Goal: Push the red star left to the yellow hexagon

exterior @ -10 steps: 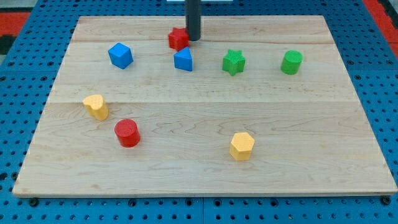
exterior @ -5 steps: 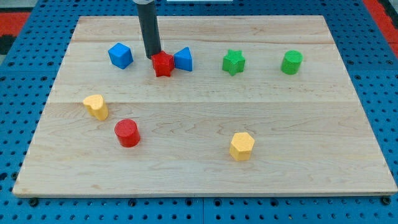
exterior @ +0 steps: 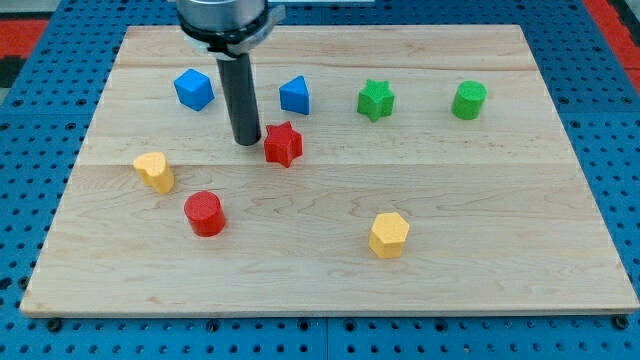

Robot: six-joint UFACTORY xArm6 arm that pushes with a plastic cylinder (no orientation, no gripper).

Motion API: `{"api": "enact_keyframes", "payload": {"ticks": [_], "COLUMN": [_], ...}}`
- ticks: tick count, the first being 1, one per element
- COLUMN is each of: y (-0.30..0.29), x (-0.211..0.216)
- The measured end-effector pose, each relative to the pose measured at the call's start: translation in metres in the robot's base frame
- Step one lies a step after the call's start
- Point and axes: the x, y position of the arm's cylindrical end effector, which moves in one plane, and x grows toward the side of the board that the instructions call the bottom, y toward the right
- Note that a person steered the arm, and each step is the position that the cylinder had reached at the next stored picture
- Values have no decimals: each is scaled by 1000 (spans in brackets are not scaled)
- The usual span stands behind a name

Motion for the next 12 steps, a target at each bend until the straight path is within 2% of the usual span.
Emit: {"api": "enact_keyframes", "payload": {"ticks": [1,2,3,4,5,6,7,8,10,11,12], "y": [41,83,105,113,149,136,114,115,65,60,-2], "x": [-5,10,69,59,63,110,127,103,134,93,97]}}
